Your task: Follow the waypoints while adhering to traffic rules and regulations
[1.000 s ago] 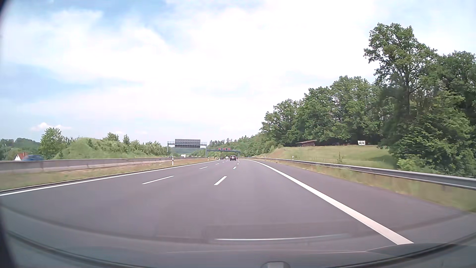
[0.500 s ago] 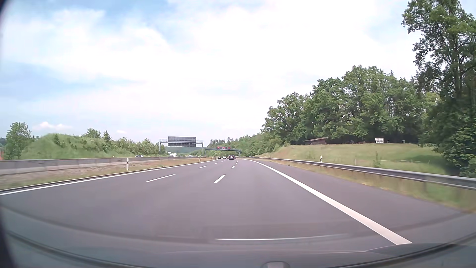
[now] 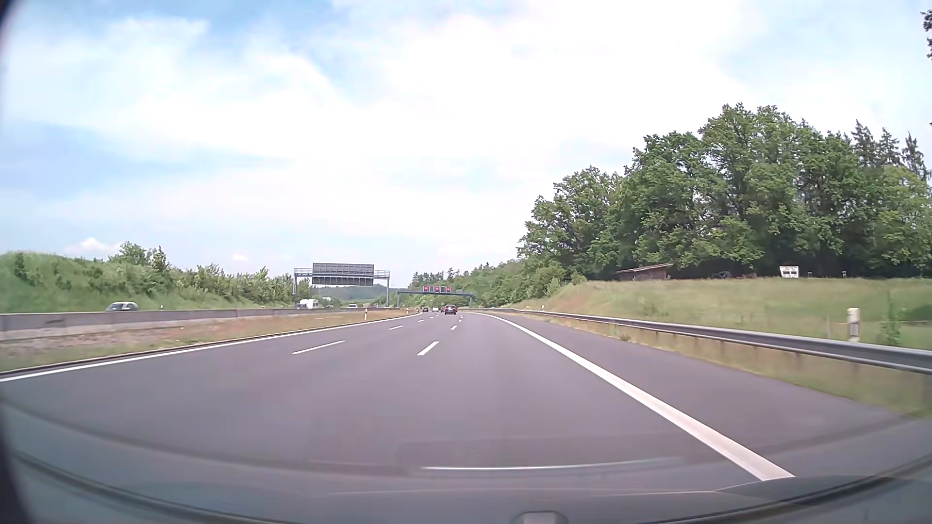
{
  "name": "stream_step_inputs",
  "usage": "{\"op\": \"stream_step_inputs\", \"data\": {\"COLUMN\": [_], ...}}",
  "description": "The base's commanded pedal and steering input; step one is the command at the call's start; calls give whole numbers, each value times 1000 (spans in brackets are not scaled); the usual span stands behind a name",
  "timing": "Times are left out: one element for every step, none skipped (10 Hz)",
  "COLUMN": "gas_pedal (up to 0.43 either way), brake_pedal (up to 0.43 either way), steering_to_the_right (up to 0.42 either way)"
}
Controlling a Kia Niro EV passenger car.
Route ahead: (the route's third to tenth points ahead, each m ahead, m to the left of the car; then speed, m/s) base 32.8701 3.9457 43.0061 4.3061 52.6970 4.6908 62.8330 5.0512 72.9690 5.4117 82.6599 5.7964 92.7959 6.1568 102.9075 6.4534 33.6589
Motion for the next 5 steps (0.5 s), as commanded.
{"op": "stream_step_inputs", "data": {"gas_pedal": [209, 157, 98, 0, 0], "brake_pedal": [0, 0, 0, 0, 0], "steering_to_the_right": [-3, -3, -4, -4, -4]}}
